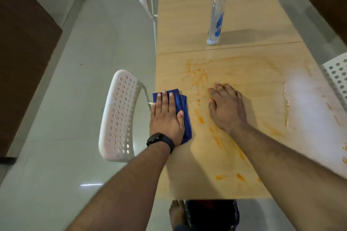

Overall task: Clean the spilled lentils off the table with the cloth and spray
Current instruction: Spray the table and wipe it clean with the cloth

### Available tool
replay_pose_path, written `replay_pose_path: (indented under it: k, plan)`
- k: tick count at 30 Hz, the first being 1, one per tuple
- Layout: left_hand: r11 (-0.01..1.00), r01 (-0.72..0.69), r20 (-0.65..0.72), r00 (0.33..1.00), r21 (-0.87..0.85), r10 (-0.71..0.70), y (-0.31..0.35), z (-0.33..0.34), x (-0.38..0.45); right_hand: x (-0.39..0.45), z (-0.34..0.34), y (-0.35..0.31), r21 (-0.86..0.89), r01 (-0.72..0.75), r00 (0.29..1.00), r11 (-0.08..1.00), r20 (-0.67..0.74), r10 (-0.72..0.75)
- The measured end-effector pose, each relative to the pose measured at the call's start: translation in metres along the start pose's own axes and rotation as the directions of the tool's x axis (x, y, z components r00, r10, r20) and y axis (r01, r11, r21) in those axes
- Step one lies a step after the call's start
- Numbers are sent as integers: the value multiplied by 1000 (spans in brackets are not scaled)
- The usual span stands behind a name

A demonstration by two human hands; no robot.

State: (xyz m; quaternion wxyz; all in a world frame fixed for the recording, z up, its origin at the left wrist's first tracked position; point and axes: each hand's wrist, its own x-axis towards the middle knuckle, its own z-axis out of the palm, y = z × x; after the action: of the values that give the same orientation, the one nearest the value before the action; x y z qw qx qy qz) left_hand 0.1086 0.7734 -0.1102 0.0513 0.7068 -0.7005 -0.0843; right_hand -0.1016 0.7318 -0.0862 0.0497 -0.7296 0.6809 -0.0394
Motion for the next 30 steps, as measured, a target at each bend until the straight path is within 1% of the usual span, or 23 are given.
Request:
replay_pose_path:
  k: [3, 6, 9, 13, 15, 17, 20, 23, 26, 30]
  plan:
    - [1000, -8, -2, 1000, -3, 8, 1, -2, 42, 44, -1, 0, -3, -25, 1000, 1000, -1, 25]
    - [1000, -17, 0, 1000, -10, 17, 0, -5, 82, 70, 1, 0, 6, -49, 999, 999, -15, 49]
    - [1000, -18, -8, 1000, -5, 18, 0, -7, 137, 76, 6, 2, 10, -54, 996, 998, -77, 55]
    - [1000, -15, 12, 1000, -1, 15, 11, -10, 207, 81, 10, 3, 12, -54, 995, 998, -86, 55]
    - [1000, -28, 21, 999, 2, 28, 23, -11, 219, 80, 9, 4, 4, -50, 995, 999, -90, 50]
    - [998, -69, 33, 997, -11, 69, 35, -11, 212, 80, 8, 5, -2, -44, 995, 999, -93, 43]
    - [975, -221, 76, 973, 10, 219, 35, -10, 182, 80, 6, 4, 1, -44, 995, 999, -91, 44]
    - [954, -297, 109, 950, 28, 292, 13, -14, 162, 81, 5, 4, 0, -41, 995, 999, -89, 40]
    - [949, -312, 100, 947, 43, 306, -7, -18, 171, 81, 5, 3, -3, -52, 995, 999, -83, 52]
    - [973, -225, 61, 973, 57, 222, 3, -19, 213, 82, 5, 2, -16, -54, 994, 998, -91, 53]
